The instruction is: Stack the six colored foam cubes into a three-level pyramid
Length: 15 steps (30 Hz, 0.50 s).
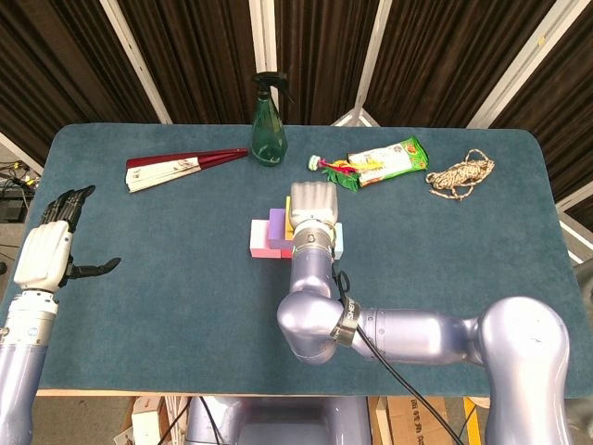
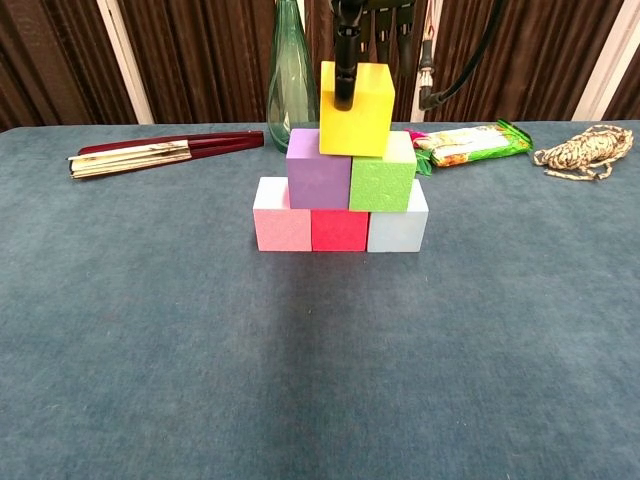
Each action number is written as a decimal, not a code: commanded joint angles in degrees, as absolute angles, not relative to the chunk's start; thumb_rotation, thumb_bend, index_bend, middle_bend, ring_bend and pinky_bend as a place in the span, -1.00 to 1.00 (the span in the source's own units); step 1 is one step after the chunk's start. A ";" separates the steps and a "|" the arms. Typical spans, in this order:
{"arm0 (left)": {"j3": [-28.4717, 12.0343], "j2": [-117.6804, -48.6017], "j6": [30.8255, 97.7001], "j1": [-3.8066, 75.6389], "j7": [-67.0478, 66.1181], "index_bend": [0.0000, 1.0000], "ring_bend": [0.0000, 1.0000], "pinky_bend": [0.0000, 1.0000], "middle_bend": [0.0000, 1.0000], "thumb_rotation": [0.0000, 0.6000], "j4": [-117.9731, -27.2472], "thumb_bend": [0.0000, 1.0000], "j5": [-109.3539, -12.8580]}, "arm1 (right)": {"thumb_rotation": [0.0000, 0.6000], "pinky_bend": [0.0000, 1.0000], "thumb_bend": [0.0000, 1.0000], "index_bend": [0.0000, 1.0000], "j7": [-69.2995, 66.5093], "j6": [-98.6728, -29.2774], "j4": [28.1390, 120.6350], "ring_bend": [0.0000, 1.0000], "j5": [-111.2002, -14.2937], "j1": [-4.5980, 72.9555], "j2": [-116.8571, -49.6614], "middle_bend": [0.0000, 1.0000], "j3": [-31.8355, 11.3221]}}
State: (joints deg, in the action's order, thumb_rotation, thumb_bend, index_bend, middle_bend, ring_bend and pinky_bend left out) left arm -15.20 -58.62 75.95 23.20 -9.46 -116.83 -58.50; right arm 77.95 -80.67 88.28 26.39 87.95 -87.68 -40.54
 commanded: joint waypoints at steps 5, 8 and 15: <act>-15.21 -58.58 75.83 23.19 -9.36 -1.00 -1.00 -0.94 -0.87 1.00 -116.84 -0.80 -58.43 | 1.00 -0.42 -0.40 -0.32 78.56 -81.14 88.09 -0.05 26.20 87.39 -87.74 0.21 -40.88; -15.17 -58.57 75.83 23.17 -9.40 -1.00 -1.00 -0.94 -0.87 1.00 -116.86 -0.80 -58.53 | 1.00 -0.42 -0.41 -0.32 78.73 -81.18 88.13 -0.05 26.11 86.94 -87.83 0.21 -40.79; -15.13 -58.63 75.84 23.19 -9.59 -1.00 -1.00 -0.94 -0.87 1.00 -116.90 -0.80 -58.52 | 1.00 -0.46 -0.41 -0.32 79.27 -81.11 88.54 -0.08 25.84 86.24 -88.33 0.22 -40.73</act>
State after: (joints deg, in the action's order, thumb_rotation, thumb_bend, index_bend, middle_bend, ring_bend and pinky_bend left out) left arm -15.12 -58.63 75.84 23.19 -9.59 -116.90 -58.52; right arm 79.26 -81.11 88.53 25.84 86.25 -88.32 -40.74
